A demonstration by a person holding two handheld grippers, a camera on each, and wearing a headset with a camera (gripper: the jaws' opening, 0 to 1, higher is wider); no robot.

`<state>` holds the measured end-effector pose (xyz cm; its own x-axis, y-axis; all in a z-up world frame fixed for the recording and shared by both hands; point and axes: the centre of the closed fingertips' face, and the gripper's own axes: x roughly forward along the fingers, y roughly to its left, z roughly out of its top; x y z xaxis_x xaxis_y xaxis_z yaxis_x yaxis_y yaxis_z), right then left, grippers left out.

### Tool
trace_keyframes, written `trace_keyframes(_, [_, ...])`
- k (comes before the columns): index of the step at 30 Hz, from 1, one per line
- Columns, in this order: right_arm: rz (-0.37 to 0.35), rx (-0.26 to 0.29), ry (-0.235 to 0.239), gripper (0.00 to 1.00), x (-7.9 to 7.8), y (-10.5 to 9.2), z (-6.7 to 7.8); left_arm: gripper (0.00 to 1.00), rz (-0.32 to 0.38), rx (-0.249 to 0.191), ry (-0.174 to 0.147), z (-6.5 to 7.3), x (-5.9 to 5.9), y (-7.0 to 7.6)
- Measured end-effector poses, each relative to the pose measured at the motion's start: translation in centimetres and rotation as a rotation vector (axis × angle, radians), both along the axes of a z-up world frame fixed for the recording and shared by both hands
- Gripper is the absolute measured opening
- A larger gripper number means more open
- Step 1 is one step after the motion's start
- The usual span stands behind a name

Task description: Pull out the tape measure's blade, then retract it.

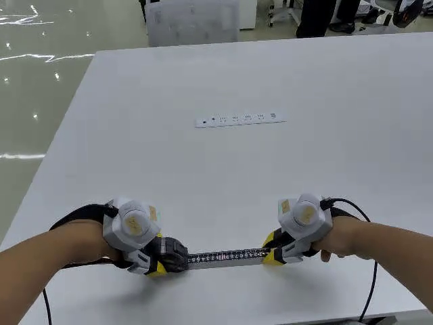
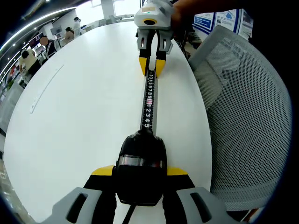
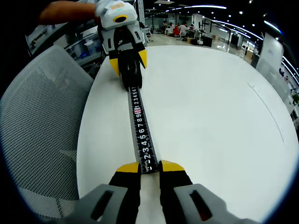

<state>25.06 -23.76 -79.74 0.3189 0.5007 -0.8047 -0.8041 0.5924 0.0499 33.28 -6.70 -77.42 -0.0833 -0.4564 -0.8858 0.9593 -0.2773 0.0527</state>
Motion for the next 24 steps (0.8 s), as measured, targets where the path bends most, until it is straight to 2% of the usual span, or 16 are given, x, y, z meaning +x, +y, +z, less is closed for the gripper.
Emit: trace_keyframes(24, [-0.022,-0.003,0.005,0.13,-0.8,-1.6,0.0,0.35,0.002,0.001,-0.001,0.0,0.0,0.0])
